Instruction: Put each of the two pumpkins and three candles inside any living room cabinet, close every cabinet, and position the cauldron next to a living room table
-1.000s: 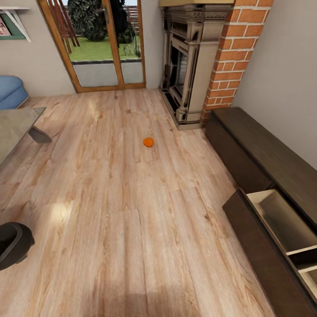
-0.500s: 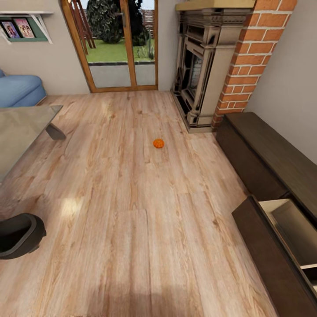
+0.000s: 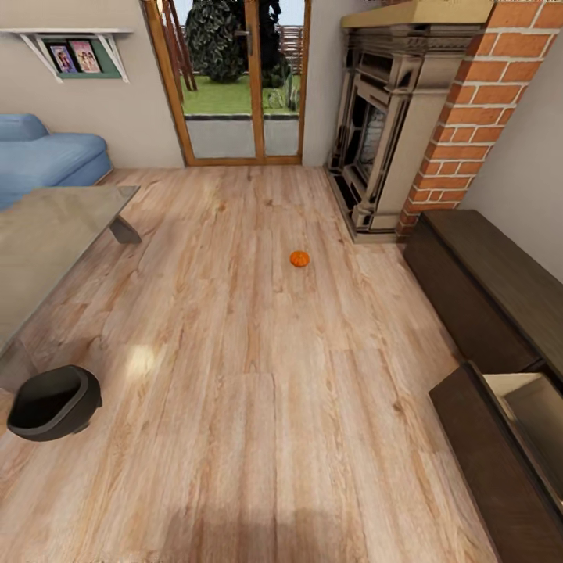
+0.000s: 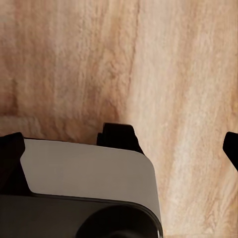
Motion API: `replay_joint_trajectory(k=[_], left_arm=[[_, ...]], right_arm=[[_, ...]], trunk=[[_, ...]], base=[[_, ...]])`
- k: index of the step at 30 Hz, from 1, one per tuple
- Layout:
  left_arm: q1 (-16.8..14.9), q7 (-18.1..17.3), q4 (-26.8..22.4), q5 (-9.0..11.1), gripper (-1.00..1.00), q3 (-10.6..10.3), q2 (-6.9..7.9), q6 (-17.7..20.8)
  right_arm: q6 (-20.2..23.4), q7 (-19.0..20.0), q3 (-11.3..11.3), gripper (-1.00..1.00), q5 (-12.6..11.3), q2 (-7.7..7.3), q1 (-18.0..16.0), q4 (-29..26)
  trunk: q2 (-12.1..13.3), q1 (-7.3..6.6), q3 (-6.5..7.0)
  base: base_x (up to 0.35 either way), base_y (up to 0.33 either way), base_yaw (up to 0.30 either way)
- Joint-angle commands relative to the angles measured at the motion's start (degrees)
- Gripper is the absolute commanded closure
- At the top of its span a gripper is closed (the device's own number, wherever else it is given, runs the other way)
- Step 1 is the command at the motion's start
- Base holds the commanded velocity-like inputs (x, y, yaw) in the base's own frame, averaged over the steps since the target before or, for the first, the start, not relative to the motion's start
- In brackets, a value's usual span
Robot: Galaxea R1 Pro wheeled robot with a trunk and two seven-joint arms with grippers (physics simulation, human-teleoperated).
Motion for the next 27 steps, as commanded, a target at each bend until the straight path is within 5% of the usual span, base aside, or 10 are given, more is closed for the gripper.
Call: replay_joint_trajectory(k=[1,27], left_arm=[[0.0,0.0,0.0,0.0,-1.00,0.0,0.00,0.0],[0.0,0.0,0.0,0.0,-1.00,0.0,0.00,0.0]], right_arm=[[0.0,0.0,0.0,-1.00,0.0,-0.01,0.0,0.0],[0.0,0.0,0.0,-1.00,0.0,0.00,0.0,0.0]], trunk=[[0.0,0.00,0.06],[0.0,0.00,1.55]], base=[[0.000,0.000,0.175],[0.000,0.000,0.176]])
